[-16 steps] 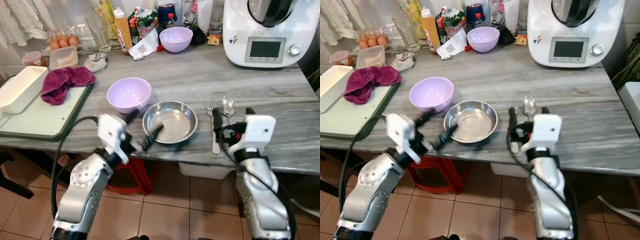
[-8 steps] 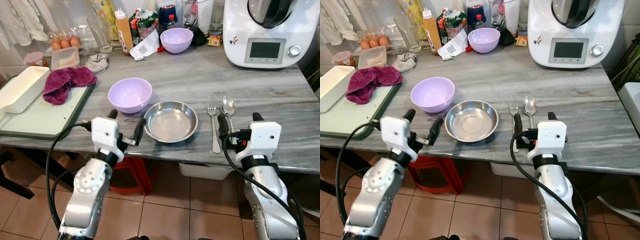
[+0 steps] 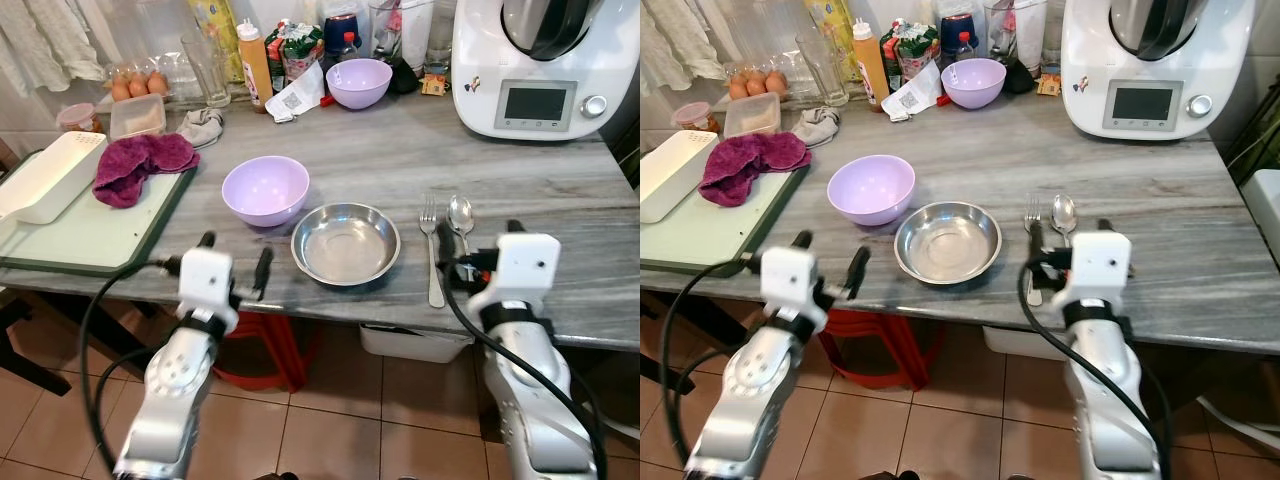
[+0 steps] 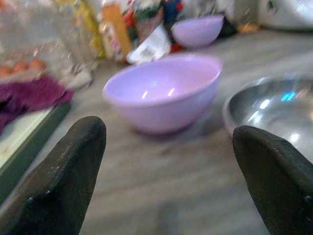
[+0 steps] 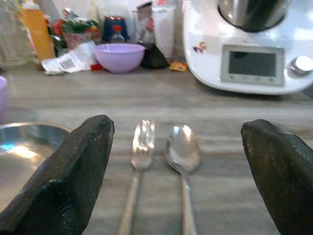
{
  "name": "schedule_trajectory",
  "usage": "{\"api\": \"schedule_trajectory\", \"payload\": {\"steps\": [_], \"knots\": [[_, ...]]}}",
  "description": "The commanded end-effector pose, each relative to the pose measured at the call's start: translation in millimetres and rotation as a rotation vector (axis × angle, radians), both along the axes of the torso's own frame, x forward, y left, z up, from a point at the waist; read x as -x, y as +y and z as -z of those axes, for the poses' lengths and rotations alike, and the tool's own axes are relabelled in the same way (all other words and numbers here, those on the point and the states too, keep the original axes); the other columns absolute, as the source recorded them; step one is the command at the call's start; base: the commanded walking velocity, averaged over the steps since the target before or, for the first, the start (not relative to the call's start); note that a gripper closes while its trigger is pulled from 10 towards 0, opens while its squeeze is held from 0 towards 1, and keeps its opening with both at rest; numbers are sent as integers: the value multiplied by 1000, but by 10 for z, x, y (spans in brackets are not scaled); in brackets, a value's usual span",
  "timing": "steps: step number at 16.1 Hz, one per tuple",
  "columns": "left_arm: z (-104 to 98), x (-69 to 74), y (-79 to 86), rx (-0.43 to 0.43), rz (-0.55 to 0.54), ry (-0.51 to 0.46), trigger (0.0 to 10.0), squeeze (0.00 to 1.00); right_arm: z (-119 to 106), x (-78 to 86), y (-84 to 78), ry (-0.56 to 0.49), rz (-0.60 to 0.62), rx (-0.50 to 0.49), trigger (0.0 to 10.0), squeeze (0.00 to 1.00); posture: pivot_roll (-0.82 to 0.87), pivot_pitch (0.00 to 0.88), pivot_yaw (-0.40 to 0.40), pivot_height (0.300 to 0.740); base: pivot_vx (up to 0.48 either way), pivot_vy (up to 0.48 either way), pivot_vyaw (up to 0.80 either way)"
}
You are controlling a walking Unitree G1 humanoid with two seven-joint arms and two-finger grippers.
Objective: Setting the table
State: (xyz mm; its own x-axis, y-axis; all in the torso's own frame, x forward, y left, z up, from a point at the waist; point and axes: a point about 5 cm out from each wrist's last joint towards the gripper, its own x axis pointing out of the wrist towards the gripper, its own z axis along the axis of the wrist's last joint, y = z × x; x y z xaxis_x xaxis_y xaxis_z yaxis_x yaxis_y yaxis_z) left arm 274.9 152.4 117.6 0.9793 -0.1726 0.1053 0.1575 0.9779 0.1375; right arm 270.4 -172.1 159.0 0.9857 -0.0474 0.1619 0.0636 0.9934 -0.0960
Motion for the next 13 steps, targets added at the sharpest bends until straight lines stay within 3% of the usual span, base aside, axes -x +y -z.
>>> {"api": "schedule_trajectory", "payload": {"steps": [1, 5, 9, 13], "knots": [[63, 36, 145, -27, -42, 20, 10000, 0, 9, 42, -13, 2, -8, 0, 10000, 0, -146, 77, 101, 740, 0, 0, 0], [133, 188, 368, -43, -123, 41, 10000, 0, 14, 115, -105, -3, 21, 50, 10000, 0, -150, 83, 102, 740, 0, 0, 0], [225, 311, 359, -48, -152, 68, 10000, 0, 27, 99, -110, 3, 20, 49, 10000, 0, -137, 79, 94, 740, 0, 0, 0], [195, 264, 324, -52, -163, 57, 10000, 0, 23, 56, -69, 8, 1, 53, 10000, 0, -130, 75, 87, 740, 0, 0, -800]]}}
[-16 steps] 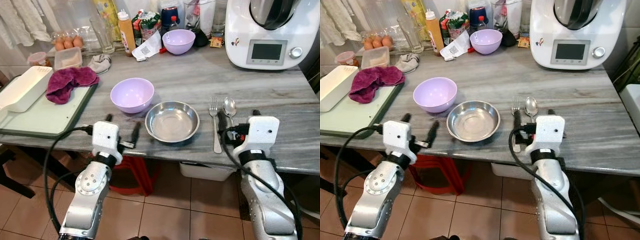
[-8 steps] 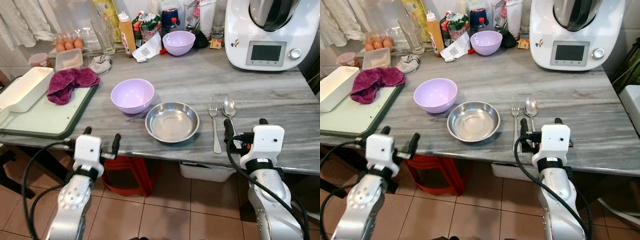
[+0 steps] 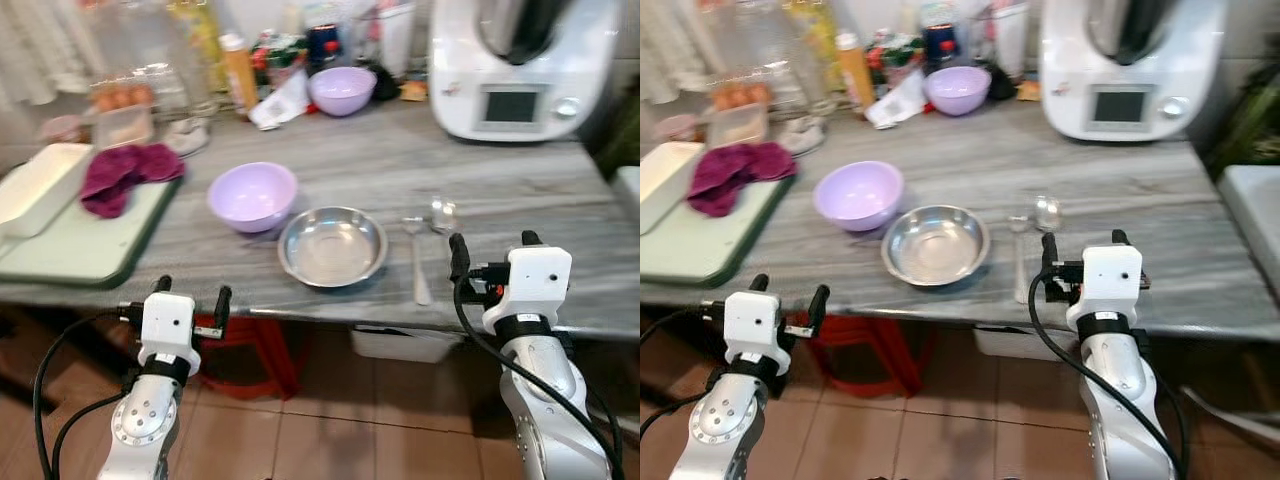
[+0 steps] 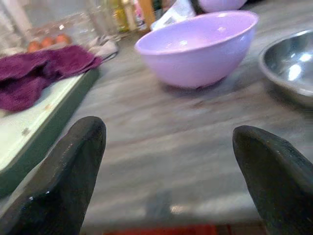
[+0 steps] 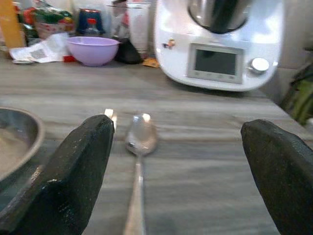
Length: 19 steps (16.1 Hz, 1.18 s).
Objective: Setting the table
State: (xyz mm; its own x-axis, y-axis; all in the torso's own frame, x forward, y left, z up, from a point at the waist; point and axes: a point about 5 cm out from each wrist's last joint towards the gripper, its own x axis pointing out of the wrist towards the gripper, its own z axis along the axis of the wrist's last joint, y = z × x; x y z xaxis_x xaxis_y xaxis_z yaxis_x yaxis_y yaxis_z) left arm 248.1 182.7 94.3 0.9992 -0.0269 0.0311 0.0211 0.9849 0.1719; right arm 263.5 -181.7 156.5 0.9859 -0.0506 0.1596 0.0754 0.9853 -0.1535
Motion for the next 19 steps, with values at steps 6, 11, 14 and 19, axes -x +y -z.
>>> {"api": "schedule_trajectory", "payload": {"steps": [6, 11, 14, 19], "knots": [[-78, -82, -90, -11, 25, -20, 10000, 0, 1, -4, 36, -2, -13, -6, 10000, 0, -142, 91, 94, 740, 0, 0, -391], [-78, -95, -117, -16, 44, -10, 10000, 0, -9, 23, -27, -5, 19, -7, 10000, 0, -151, 106, 100, 740, 0, 0, 0], [-94, -118, -102, -21, 38, -15, 10000, 0, -14, -3, -17, -6, 18, -11, 10000, 0, -146, 105, 101, 740, 0, 0, 0], [-108, -131, -98, -21, 36, -13, 10000, 0, -12, -26, 18, -9, 10, -21, 10000, 0, -141, 104, 104, 740, -245, 0, 0]]}}
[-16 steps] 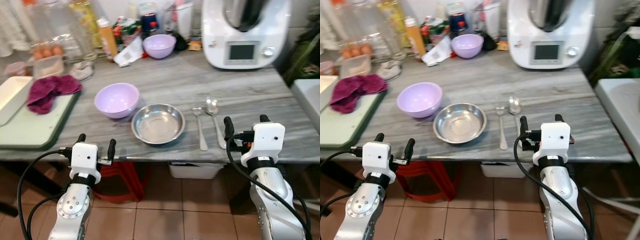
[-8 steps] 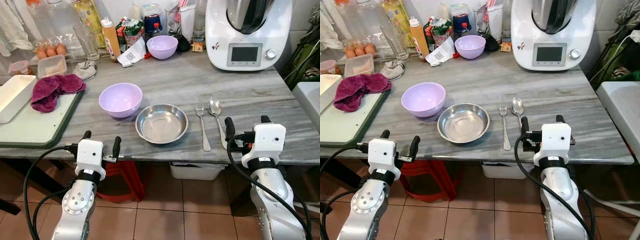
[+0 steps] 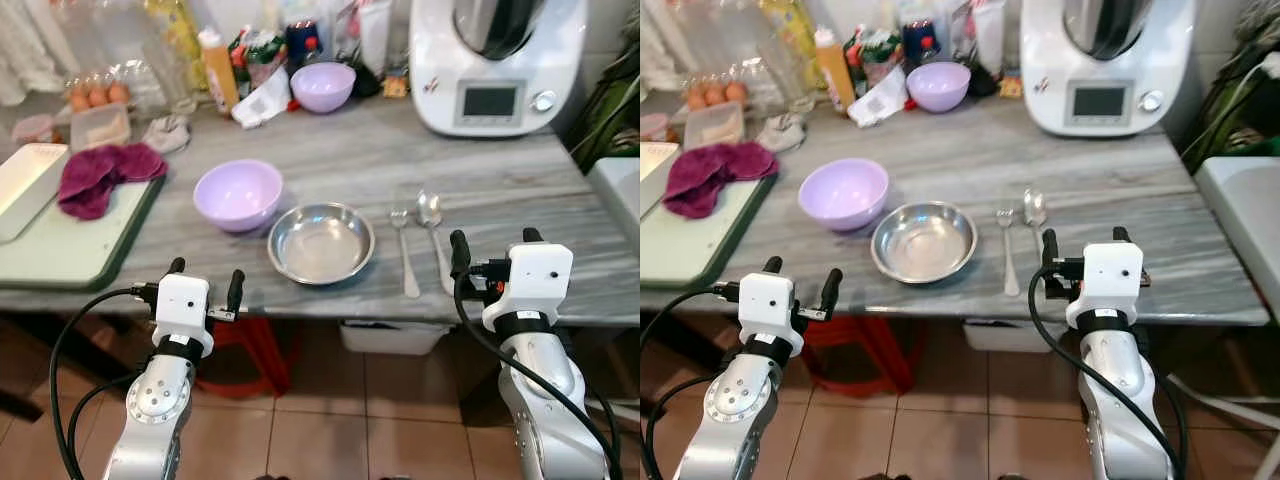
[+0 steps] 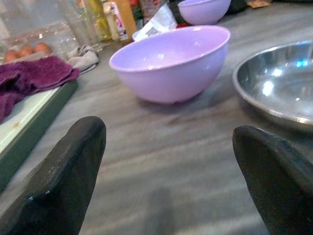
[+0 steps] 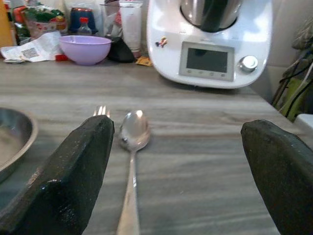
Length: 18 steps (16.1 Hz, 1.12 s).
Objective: Setting the table
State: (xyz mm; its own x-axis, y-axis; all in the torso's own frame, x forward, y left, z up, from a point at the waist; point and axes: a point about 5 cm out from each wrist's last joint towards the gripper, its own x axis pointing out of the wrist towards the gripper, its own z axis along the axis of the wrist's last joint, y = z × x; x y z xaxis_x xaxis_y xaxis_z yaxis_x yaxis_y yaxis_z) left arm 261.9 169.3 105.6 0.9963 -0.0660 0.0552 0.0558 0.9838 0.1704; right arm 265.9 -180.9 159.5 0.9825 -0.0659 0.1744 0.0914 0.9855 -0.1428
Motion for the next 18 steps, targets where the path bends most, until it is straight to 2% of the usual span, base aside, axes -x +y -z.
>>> {"api": "schedule_trajectory", "payload": {"steps": [1, 14, 18], "knots": [[4, 3, 38, -25, -1, 10, 10000, 0, 22, -6, 10, 7, 0, -15, 10000, 0, -142, 104, 105, 740, -240, 0, 0], [6, -20, -2, -34, 26, 14, 10000, 0, 50, -50, -36, 23, 21, -67, 10000, 0, -141, 103, 109, 740, -254, 0, 0], [14, -27, -28, -27, 41, 17, 10000, 0, 68, -87, -39, 37, 23, -47, 10000, 0, -141, 96, 109, 740, -262, 0, 0]]}}
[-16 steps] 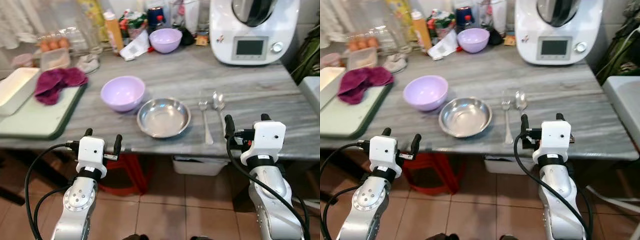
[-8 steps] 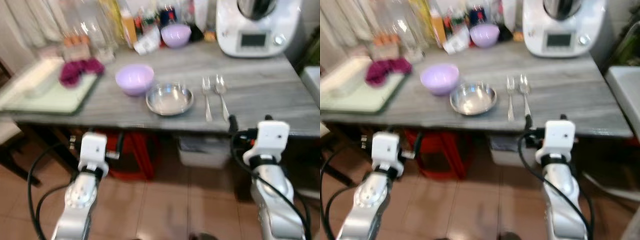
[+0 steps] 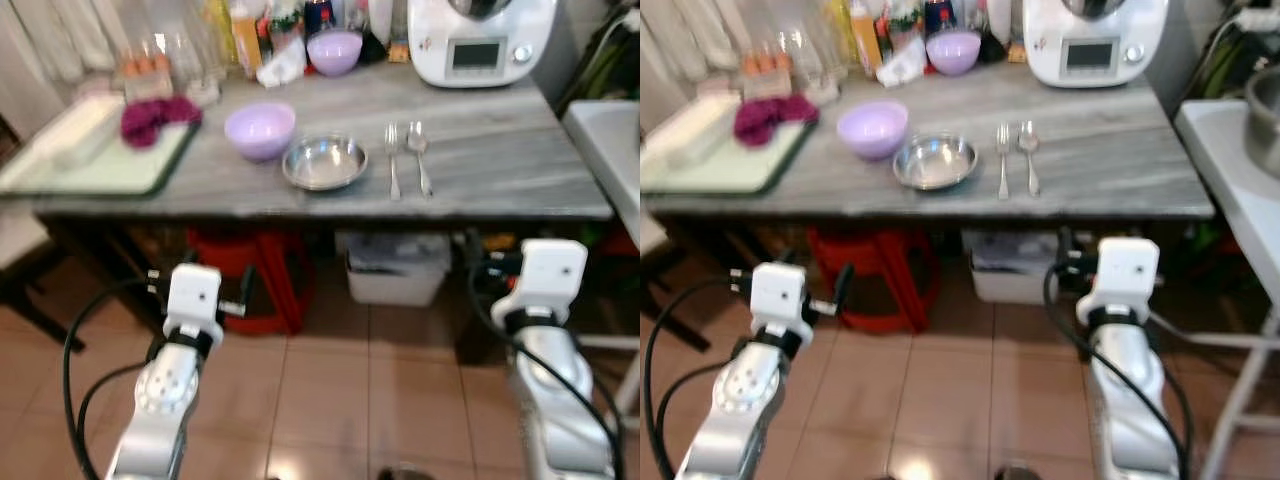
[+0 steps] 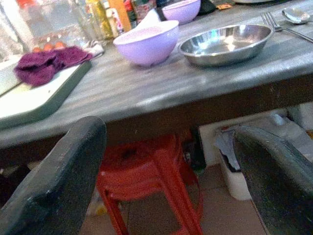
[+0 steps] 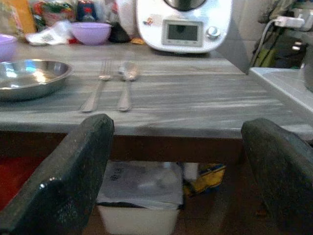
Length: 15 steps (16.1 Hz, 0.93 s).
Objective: Setting the table
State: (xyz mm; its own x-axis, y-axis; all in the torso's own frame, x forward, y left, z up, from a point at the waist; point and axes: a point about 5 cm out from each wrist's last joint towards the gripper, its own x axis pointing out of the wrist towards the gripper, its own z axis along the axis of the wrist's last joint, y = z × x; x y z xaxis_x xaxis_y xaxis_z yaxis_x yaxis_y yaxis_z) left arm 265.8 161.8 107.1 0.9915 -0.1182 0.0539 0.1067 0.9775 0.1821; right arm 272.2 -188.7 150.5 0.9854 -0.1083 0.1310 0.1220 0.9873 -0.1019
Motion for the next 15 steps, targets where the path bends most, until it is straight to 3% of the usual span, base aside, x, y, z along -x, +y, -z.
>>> {"api": "schedule_trajectory", "payload": {"steps": [1, 8, 10, 13, 15], "knots": [[26, 11, 41, -14, -10, 15, 10000, 0, -24, -26, 27, -4, -4, 23, 10000, 0, -138, 97, 105, 740, -262, 0, 0], [67, 26, 30, -16, 15, 27, 10000, 0, -22, -38, 38, -9, 6, 27, 10000, 0, -145, 104, 107, 740, -264, 0, 0], [39, 21, 27, 4, 51, 3, 10000, 0, -7, -31, 8, -9, 38, 71, 10000, 0, -149, 103, 111, 740, 0, 0, 0], [-21, 21, 1, -11, 97, -28, 10000, 0, 13, -27, -5, -14, 48, 55, 10000, 0, -148, 103, 118, 740, 0, 0, 0], [-31, 11, -9, 17, 139, -24, 10000, 0, 53, -44, -5, 5, 59, 41, 10000, 0, -147, 104, 119, 740, 0, -369, 0]]}}
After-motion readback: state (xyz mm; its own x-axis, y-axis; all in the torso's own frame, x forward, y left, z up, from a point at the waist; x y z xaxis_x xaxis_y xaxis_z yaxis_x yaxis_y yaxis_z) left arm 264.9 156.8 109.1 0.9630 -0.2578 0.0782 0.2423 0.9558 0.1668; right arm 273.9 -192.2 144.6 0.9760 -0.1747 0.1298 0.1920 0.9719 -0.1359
